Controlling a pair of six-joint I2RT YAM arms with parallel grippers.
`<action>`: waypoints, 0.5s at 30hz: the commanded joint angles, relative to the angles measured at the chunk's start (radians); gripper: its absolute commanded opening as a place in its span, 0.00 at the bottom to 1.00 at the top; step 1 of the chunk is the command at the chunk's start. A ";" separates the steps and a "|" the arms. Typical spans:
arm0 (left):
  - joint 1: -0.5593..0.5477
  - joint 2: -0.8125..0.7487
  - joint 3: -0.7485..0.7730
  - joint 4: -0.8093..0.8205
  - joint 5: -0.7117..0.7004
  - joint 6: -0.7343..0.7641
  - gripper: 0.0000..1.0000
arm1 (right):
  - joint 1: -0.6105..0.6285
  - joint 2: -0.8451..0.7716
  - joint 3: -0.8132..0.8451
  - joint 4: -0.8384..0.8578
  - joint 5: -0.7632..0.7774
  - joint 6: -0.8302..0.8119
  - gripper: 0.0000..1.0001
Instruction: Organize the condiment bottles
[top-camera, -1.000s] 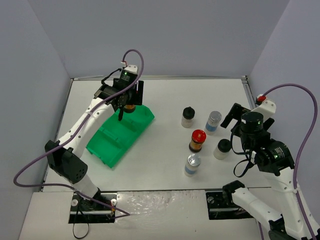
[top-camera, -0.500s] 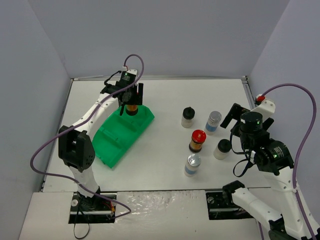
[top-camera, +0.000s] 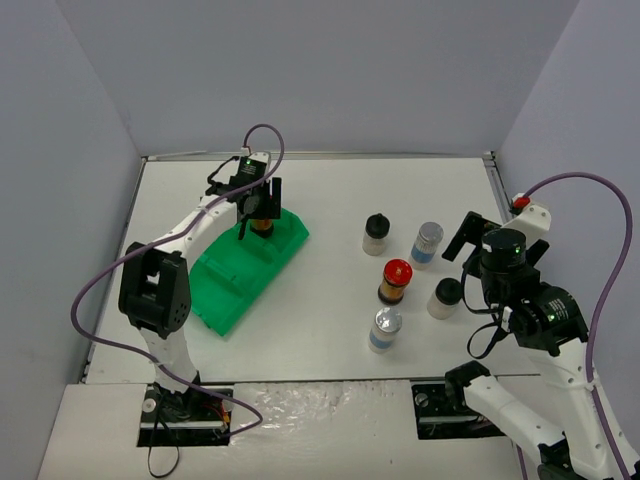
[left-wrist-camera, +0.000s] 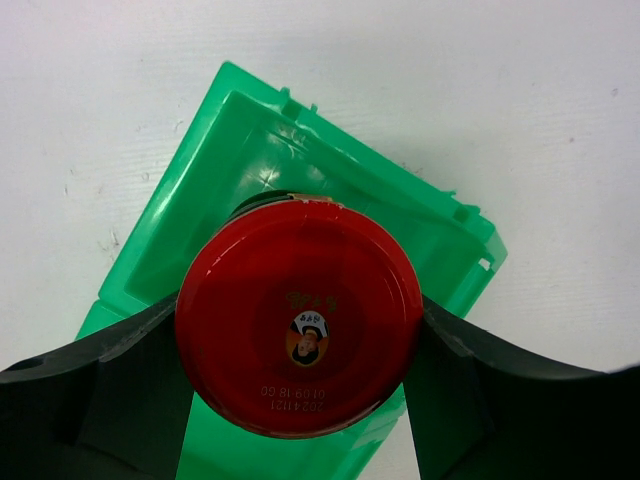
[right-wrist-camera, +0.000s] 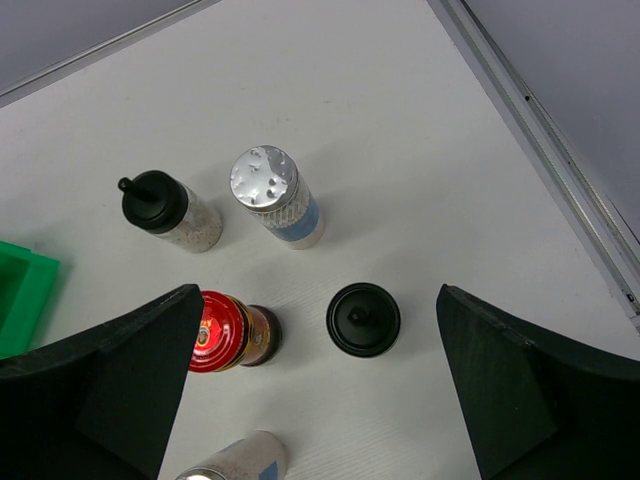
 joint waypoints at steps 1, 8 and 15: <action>0.006 -0.059 -0.008 0.238 -0.012 -0.005 0.00 | 0.009 -0.001 -0.013 0.037 0.033 -0.010 1.00; 0.007 -0.057 -0.087 0.305 -0.013 -0.016 0.00 | 0.009 -0.013 -0.026 0.036 0.025 -0.014 1.00; 0.007 -0.057 -0.098 0.278 -0.045 -0.026 0.08 | 0.009 -0.026 -0.032 0.035 0.013 -0.011 1.00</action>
